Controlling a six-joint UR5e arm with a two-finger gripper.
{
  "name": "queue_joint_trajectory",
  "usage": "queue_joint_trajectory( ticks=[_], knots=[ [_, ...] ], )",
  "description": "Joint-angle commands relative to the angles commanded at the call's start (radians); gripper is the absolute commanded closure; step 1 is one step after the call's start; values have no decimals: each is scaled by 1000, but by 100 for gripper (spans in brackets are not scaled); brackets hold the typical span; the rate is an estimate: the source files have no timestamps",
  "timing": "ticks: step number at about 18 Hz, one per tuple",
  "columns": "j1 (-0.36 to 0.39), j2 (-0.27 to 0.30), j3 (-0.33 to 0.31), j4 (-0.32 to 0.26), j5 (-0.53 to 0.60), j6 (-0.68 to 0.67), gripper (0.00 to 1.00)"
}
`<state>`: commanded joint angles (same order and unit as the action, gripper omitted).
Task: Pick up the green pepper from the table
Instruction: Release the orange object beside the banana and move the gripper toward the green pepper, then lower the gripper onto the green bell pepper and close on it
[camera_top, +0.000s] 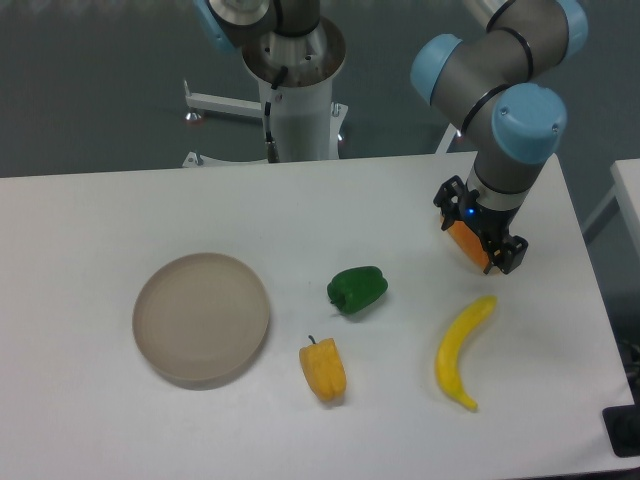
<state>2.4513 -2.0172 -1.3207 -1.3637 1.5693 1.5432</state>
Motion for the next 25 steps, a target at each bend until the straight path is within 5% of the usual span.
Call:
queue_joint_trajectory(
  ticks=[7, 13, 19, 21, 23, 25],
  knots=[
    [0, 3, -6, 0, -6, -2, 0],
    [-3, 52, -107, 3, -103, -12, 0],
    [-54, 37, -175, 9, -118, -58, 0],
    [-71, 28, -205, 60, -167, -122, 0],
    [-92, 17, -257, 170, -196, -178, 0],
    [-115, 3, -278, 201, -196, -195, 0]
  ],
)
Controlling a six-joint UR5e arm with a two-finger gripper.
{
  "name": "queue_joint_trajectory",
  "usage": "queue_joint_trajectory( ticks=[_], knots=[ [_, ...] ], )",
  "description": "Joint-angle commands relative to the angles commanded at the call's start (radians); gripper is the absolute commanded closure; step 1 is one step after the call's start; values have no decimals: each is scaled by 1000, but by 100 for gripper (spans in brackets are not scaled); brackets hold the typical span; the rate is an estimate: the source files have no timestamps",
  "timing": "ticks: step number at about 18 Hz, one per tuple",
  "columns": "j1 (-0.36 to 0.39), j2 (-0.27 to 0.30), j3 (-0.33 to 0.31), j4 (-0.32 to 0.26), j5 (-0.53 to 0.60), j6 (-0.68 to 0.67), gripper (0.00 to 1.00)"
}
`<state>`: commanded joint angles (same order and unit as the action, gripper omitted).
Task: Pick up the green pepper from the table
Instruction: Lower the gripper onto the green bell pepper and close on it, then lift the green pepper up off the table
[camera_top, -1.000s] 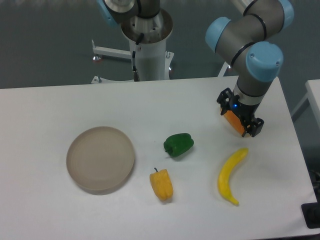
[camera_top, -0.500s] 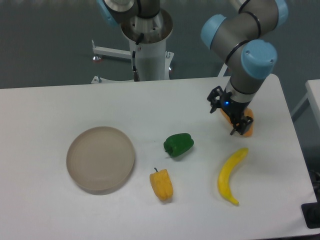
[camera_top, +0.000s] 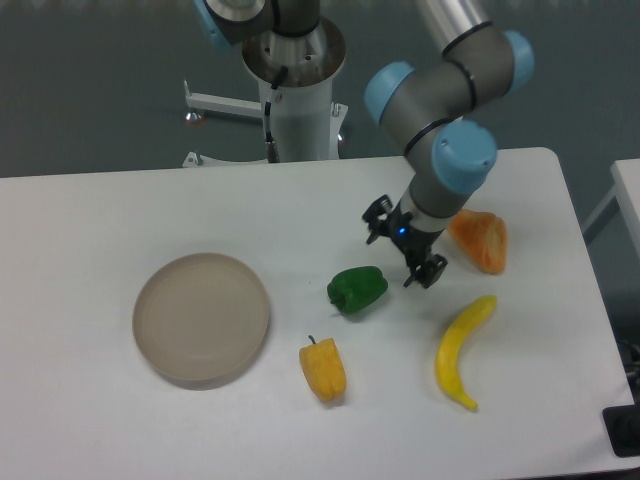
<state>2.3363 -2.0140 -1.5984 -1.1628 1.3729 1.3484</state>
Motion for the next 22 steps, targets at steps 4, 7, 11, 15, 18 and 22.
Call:
queue_joint_trajectory(
  ticks=[4, 7, 11, 15, 18, 22],
  knots=[
    [-21, -12, 0, 0, 0, -2, 0],
    [-32, -35, 0, 0, 0, -3, 2],
    [-37, -43, 3, 0, 2, -23, 86],
    [-29, 12, 37, -9, 38, -37, 96],
    [12, 57, 61, -18, 147, -19, 100],
    [31, 49, 165, -87, 152, -18, 100]
  ],
)
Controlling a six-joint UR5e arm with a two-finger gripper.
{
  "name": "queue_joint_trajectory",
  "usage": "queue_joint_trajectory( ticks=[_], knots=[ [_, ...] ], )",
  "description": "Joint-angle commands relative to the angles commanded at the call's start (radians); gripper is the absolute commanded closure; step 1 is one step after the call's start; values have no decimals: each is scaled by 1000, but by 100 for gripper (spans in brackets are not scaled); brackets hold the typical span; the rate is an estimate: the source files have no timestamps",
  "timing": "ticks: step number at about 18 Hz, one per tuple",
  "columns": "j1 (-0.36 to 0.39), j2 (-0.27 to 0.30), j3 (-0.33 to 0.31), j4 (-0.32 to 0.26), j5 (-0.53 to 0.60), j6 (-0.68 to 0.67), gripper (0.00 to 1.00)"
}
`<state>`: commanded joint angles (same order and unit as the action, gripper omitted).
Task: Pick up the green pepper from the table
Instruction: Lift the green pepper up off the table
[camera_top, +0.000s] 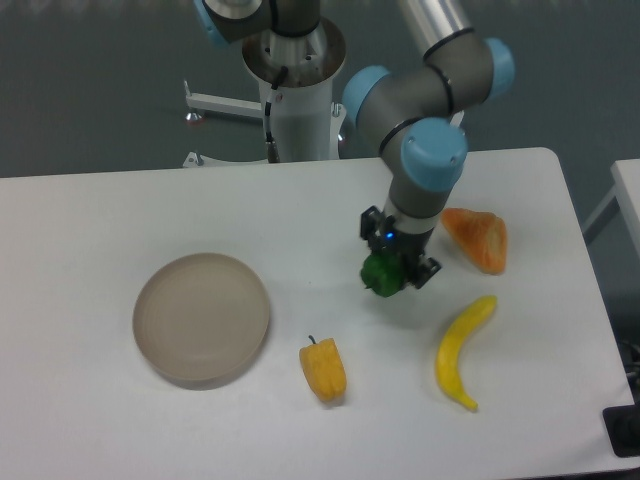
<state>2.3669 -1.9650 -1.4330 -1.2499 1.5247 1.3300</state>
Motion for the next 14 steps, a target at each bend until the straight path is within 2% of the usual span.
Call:
queue_joint_trajectory(
  ticks=[1, 3, 10, 14],
  knots=[
    [3, -9, 47, -57, 3, -3, 100],
    [23, -23, 104, -126, 3, -3, 100],
    [28, -38, 134, -134, 64, 9, 100],
    [28, -40, 134, -132, 63, 77, 100]
  ],
)
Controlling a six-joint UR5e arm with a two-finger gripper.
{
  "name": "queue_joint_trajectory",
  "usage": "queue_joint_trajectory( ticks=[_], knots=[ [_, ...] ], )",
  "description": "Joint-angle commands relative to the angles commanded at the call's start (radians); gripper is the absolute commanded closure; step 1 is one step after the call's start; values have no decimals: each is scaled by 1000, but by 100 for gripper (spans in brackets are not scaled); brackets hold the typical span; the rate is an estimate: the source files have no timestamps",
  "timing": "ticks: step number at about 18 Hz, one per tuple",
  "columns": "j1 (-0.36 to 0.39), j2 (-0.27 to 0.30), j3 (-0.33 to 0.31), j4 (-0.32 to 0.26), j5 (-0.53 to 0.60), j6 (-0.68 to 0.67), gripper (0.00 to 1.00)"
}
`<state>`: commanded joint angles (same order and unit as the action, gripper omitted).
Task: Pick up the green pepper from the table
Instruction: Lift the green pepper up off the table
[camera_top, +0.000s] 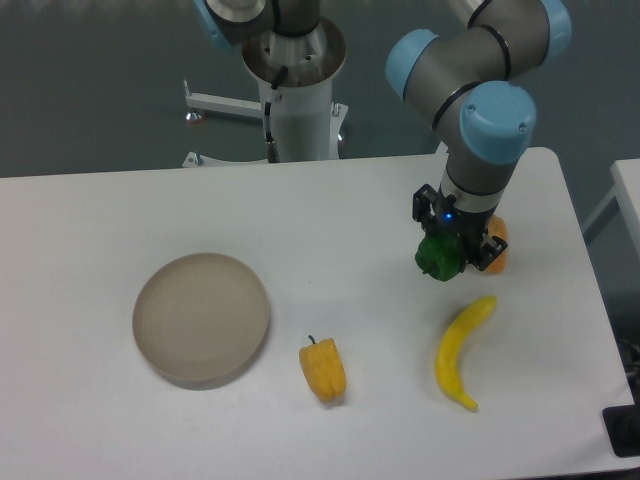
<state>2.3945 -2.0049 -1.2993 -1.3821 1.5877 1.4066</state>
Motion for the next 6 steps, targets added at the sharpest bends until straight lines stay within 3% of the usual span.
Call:
queue_joint_trajectory(
  ticks=[6],
  knots=[
    [0, 0, -9, 3, 2, 23, 100]
  ],
)
